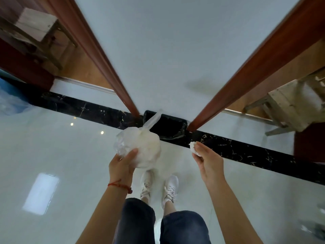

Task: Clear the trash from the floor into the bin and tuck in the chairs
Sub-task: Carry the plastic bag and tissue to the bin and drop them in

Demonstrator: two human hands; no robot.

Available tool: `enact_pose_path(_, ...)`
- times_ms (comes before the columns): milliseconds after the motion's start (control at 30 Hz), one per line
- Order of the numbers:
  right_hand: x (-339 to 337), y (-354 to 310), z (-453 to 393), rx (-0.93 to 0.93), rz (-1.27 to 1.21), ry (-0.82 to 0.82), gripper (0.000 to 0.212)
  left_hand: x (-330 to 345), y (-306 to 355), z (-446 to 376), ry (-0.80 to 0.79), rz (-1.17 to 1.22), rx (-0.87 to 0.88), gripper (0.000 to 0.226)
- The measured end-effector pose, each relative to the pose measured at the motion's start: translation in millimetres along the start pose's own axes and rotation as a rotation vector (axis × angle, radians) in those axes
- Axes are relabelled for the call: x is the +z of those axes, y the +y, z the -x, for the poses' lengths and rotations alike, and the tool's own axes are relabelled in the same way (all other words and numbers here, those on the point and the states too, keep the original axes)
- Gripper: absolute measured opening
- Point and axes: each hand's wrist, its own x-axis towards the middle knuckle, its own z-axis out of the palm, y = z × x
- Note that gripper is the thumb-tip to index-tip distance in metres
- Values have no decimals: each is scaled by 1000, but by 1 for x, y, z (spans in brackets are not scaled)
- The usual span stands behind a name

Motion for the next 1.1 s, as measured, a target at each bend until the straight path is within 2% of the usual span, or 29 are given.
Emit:
enact_pose_path(267,10,53,-63,53,4,62,10,24,-31,-102,-38,-16,-48,19)
enact_pose_path(533,6,70,-106,25,-41,138,16,49,-70,-175,-31,-74,-173,30)
enact_pose_path(733,9,71,-125,15,-48,165,12,70,-84,-204,-32,-79,-236,36)
enact_pose_path(900,15,73,-136,13,-24,166,12,85,-86,-219,-91,-110,-286,19)
enact_pose_path(1000,16,74,-139,18,-15,156,12,88,-82,-222,-134,-152,-296,30)
enact_pose_path(1100,17,77,-141,24,0,152,12,85,-79,-221,-180,-281,-233,40)
